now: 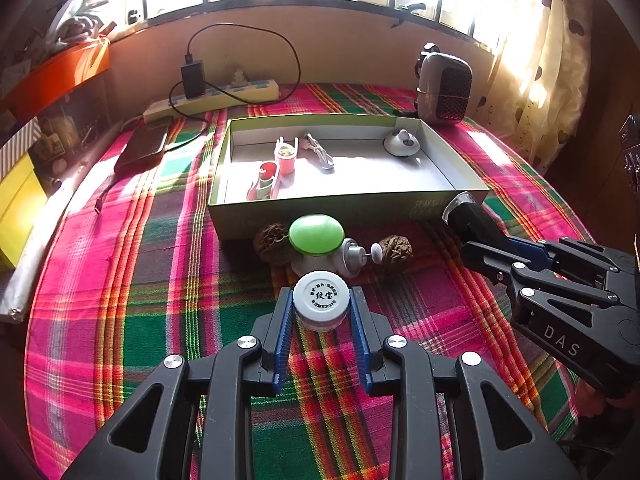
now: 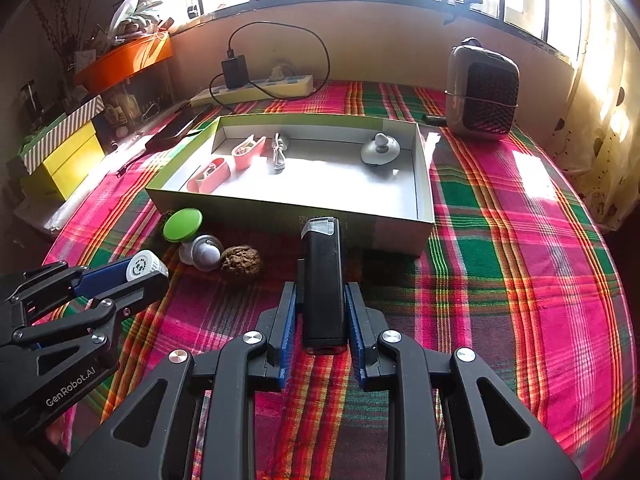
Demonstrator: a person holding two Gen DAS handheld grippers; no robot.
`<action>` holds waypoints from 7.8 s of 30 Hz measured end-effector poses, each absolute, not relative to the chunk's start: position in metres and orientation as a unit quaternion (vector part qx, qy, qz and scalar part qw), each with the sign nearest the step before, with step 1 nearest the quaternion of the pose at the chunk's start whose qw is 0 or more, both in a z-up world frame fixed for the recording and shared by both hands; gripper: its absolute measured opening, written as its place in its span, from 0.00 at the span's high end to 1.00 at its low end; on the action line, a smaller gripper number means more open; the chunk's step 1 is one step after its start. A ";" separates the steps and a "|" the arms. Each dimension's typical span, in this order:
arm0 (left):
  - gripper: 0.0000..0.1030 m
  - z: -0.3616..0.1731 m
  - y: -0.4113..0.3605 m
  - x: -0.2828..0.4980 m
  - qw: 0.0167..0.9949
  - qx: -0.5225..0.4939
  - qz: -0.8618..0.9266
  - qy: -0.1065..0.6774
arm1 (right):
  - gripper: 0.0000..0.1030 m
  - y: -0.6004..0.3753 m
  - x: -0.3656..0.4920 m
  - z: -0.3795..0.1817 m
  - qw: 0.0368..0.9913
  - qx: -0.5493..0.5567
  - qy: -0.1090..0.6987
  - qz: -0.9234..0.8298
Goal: Organize objects
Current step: 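Carry the white jar and black device over the box with both tools, then open the right tool to drop the black device into the box while the left tool holds the jar, then open the left tool to release the white jar into the box, then withdraw both tools from the box toward the walnuts and green lamp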
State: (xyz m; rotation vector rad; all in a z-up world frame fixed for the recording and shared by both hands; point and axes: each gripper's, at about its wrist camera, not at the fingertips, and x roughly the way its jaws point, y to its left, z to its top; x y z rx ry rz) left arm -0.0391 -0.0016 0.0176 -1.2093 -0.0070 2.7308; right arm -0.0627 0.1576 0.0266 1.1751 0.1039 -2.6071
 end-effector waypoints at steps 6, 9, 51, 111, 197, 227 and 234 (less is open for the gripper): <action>0.76 0.029 0.000 -0.038 0.080 -0.393 0.916 -0.002 | 0.76 0.158 -0.063 0.037 0.140 0.398 0.035 -0.906; 0.76 0.034 0.000 -0.040 0.085 -0.389 0.917 -0.005 | 0.76 0.159 -0.064 0.042 0.142 0.394 0.034 -0.908; 0.76 0.046 0.003 -0.133 0.091 -0.392 0.916 -0.007 | 0.76 0.138 -0.167 0.063 0.171 0.402 0.043 -0.898; 0.76 0.015 0.001 -0.176 0.112 -0.428 0.897 -0.003 | 0.76 0.113 -0.236 0.021 0.201 0.463 0.051 -0.862; 0.70 0.044 -0.019 -0.128 0.079 -0.397 0.914 -0.016 | 0.62 0.137 -0.175 0.055 0.177 0.417 0.007 -0.892; 0.70 0.011 -0.068 -0.077 0.067 -0.421 0.902 -0.069 | 0.61 0.130 -0.085 0.022 0.223 0.424 0.045 -0.877; 0.70 0.007 -0.062 -0.080 0.078 -0.426 0.899 -0.067 | 0.49 0.120 -0.086 0.017 0.226 0.427 0.063 -0.873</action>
